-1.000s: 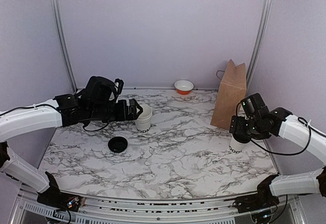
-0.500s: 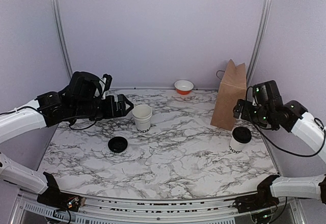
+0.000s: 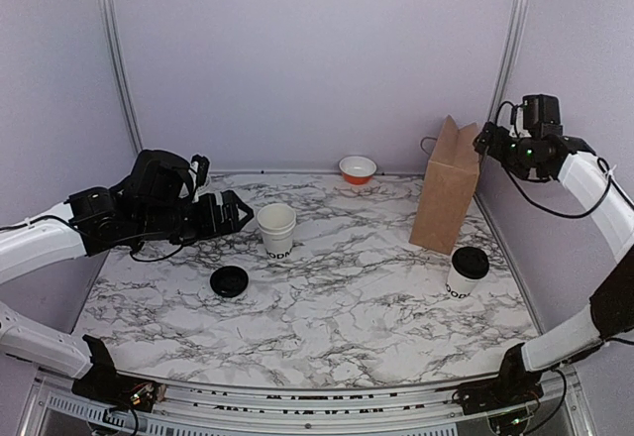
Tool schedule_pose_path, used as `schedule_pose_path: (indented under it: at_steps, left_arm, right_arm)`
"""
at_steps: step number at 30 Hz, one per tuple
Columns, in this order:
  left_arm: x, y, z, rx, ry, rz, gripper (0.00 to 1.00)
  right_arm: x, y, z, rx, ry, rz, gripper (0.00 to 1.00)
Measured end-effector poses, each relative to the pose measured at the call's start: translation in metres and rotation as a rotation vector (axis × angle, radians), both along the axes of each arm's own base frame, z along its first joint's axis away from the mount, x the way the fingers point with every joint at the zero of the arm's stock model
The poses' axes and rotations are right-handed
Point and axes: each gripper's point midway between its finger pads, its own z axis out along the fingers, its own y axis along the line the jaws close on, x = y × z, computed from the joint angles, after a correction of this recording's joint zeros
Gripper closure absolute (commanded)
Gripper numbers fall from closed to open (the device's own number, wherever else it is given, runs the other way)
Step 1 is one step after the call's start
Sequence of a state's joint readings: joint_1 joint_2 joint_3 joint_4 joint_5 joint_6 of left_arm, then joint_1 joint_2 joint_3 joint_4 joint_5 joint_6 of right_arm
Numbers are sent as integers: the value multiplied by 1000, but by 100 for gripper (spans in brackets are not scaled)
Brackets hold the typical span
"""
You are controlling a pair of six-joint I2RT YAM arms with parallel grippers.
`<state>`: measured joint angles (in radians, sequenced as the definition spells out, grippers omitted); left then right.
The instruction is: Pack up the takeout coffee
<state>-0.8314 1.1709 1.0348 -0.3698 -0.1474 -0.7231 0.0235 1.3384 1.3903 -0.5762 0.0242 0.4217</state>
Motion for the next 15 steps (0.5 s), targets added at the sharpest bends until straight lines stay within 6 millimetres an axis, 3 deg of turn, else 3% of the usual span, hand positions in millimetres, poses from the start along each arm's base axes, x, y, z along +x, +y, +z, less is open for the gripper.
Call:
schedule_pose_path:
  at_steps: [6,11,15]
  left_arm:
    - [4,6,3,-8,-8,53,1]
    - [4,11,12,-22,-31,70,1]
    - [4,11,21,-30,-53,63,1]
  right_arm:
    - [50,-35,-20,46,26,-26,17]
    - [94,-39,-41,85,42,7,29]
    - [110,-36,-61,108,67,34,37]
